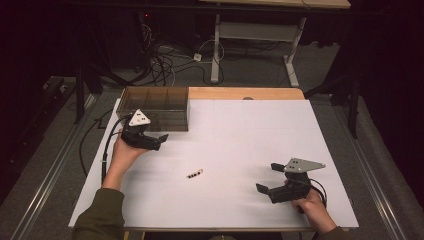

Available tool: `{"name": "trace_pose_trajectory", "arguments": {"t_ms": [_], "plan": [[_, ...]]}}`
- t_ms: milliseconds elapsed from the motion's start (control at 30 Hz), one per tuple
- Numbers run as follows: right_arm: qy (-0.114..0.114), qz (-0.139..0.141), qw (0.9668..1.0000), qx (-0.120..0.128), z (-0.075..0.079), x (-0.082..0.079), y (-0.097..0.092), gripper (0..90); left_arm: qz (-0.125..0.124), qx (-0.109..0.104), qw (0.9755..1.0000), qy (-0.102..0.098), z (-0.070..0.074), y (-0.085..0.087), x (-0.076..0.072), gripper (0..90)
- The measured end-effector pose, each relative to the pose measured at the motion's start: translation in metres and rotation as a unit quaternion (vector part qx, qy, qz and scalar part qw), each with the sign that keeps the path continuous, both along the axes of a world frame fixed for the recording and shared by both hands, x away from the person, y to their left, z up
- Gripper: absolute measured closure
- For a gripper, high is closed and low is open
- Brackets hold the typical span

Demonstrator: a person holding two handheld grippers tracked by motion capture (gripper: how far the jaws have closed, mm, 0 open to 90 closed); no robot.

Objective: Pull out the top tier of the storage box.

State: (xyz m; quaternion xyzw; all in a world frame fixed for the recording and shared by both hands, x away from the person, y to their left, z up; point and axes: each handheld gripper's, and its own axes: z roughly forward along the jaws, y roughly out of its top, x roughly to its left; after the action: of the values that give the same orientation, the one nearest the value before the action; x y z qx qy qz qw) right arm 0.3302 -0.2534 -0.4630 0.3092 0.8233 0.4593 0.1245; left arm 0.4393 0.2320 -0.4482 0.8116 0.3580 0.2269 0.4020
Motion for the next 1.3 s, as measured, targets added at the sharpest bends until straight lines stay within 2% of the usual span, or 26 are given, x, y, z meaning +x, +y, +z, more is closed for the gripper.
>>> {"name": "trace_pose_trajectory", "arguments": {"t_ms": [500, 967, 1033, 1300], "plan": [[0.000, 0.002, 1.0000, 0.001, -0.0001, -0.0003, 0.0000, 4.7, 0.002, 0.025, 0.9995, -0.019, 0.0007, 0.0000, -0.0029, 0.0], [0.000, 0.002, 1.0000, 0.001, -0.0004, -0.0002, 0.0000, 4.8, 0.003, 0.058, 0.9977, -0.033, -0.0006, -0.0036, -0.0045, 0.0], [0.000, 0.002, 1.0000, 0.001, -0.0005, -0.0001, 0.0001, 4.8, 0.000, 0.065, 0.9970, -0.042, -0.0002, -0.0036, -0.0041, 0.1], [0.001, 0.003, 1.0000, -0.001, -0.0007, -0.0005, 0.0004, 4.8, 0.002, 0.075, 0.9963, -0.042, -0.0010, -0.0056, -0.0056, 0.3]]}}
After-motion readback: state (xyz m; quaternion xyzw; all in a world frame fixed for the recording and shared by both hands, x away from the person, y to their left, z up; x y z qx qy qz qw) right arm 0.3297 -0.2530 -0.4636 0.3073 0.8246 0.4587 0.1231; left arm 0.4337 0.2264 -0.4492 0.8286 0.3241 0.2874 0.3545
